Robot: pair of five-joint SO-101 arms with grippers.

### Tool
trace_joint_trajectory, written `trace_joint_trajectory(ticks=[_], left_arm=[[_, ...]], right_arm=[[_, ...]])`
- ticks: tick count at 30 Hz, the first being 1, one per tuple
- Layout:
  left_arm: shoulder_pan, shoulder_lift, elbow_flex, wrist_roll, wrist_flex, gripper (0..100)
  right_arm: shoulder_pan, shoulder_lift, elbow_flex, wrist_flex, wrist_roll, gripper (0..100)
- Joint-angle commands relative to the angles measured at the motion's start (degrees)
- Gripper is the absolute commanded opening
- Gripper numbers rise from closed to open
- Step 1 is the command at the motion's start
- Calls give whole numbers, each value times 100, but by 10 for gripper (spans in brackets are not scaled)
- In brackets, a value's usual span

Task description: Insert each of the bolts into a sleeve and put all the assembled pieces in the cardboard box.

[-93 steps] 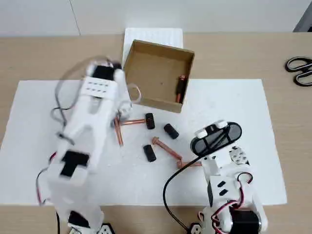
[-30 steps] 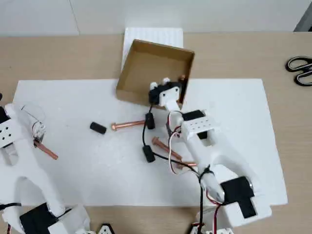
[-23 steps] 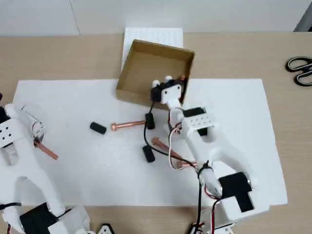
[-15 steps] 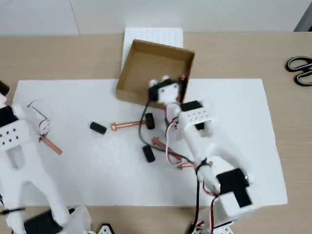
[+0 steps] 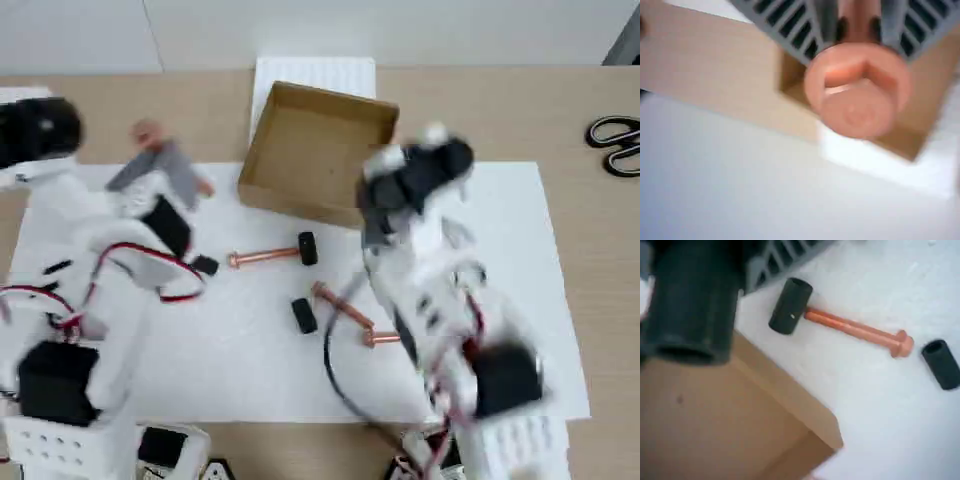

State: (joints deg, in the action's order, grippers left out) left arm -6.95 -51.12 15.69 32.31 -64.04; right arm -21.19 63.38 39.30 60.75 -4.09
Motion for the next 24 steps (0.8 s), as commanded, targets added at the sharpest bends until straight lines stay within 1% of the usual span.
trace_joint_trajectory(ticks=[1,4,5,6,9,12,14,17,21,24], left_arm=[[-835,-105,268,-492,967,6],[-1486,-105,708,-1002,1705,6],[-1679,-105,831,-1037,1873,6],[-1820,-105,936,-1055,2013,6],[-2110,-105,1165,-1055,2286,6],[-2277,-105,1402,-1064,2514,6],[-2286,-105,1587,-1055,2523,6],[-2295,-141,1754,-1055,2523,6],[-2259,-158,1631,-1046,2382,6],[-2382,-123,1455,-923,2277,6]], right_arm=[[-277,2018,1468,-673,62,4],[-462,3591,2523,-1059,62,4],[-567,4075,2813,-1147,62,4],[-593,4224,3024,-1244,62,4],[-585,3855,3095,-1385,79,4],[-602,3969,3437,-1895,44,4],[-576,4075,3543,-2185,44,4],[-602,4040,3587,-2325,44,4],[-576,4048,3859,-2431,-88,4],[-620,4040,4044,-2589,-237,4]])
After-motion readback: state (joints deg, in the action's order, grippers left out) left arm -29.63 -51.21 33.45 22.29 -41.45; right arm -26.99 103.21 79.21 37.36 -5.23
